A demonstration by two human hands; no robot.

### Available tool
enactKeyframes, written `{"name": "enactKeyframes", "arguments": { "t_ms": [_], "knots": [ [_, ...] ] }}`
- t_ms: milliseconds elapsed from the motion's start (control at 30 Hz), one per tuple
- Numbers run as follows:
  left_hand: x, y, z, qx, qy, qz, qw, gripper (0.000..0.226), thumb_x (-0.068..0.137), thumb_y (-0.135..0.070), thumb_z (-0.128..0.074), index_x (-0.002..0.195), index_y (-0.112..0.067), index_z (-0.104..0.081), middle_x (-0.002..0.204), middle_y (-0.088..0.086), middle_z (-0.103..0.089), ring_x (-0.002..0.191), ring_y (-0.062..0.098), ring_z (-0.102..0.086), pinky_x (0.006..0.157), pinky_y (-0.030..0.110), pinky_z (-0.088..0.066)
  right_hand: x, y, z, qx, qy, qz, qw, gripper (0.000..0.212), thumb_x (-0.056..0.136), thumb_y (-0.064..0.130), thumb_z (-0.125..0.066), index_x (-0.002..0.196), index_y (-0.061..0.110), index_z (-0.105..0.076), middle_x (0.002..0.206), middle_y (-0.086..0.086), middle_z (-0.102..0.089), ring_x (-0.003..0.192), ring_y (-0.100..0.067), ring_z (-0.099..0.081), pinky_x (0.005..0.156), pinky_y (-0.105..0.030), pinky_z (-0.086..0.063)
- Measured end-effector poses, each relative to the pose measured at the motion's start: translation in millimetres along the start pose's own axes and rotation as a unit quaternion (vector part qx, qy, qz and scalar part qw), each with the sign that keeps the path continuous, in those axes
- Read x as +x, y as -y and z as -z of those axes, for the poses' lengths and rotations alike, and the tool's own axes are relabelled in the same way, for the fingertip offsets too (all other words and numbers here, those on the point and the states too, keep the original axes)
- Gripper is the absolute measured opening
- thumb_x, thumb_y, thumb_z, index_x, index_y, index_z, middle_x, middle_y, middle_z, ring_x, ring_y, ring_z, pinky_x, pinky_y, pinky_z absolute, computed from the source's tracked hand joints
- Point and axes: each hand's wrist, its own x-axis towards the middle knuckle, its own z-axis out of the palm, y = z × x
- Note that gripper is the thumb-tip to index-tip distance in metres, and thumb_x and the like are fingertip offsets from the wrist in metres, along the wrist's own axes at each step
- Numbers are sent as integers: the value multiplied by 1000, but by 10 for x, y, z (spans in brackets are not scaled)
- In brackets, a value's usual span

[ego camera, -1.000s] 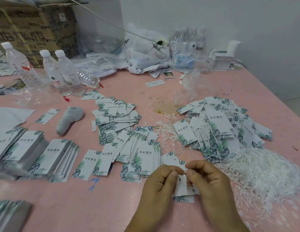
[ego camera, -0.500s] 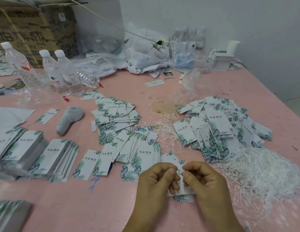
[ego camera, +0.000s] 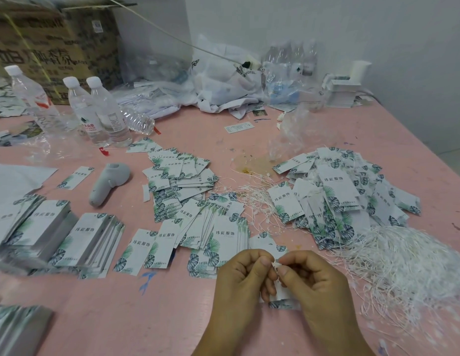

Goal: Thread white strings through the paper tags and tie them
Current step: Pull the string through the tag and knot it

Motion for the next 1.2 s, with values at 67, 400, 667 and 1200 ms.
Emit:
{"name": "enactKeyframes", "arguments": {
  "t_ms": [67, 400, 667, 1200],
  "knots": [
    [2, 7, 0, -5, -1, 2, 1000, 13, 86, -18, -64, 79, -10, -70, 60, 9, -63, 44, 10, -52, 42, 17, -41, -1, -7, -4, -4, -1, 0, 1000, 42, 79, -10, -70, 82, 32, -73, 72, -3, -74, 63, -7, -67, 64, -15, -53],
    [6, 14, 6, -8, -1, 0, 1000, 11, 86, -18, -65, 78, -14, -72, 63, 10, -64, 45, 11, -53, 43, 17, -41, -5, -7, -19, -2, -24, 6, 1000, 42, 78, -9, -71, 80, 33, -73, 71, -3, -74, 61, -6, -67, 61, -14, -52],
    [1, 20, -3, -1, -6, 1, 1000, 13, 86, -19, -64, 78, -18, -73, 59, 7, -63, 44, 9, -52, 42, 15, -40, -17, -27, -41, -20, -20, 0, 1000, 43, 78, -8, -72, 81, 35, -72, 72, -2, -75, 64, -12, -70, 64, -19, -55],
    [-55, -61, -7, 44, 0, -8, 999, 14, 93, 0, -60, 82, 0, -68, 54, 5, -61, 41, 7, -50, 40, 13, -37, 50, -49, -5, 54, -13, -26, 998, 33, 77, -10, -72, 80, 23, -73, 66, -10, -71, 57, -11, -66, 57, -16, -53]
  ]
}}
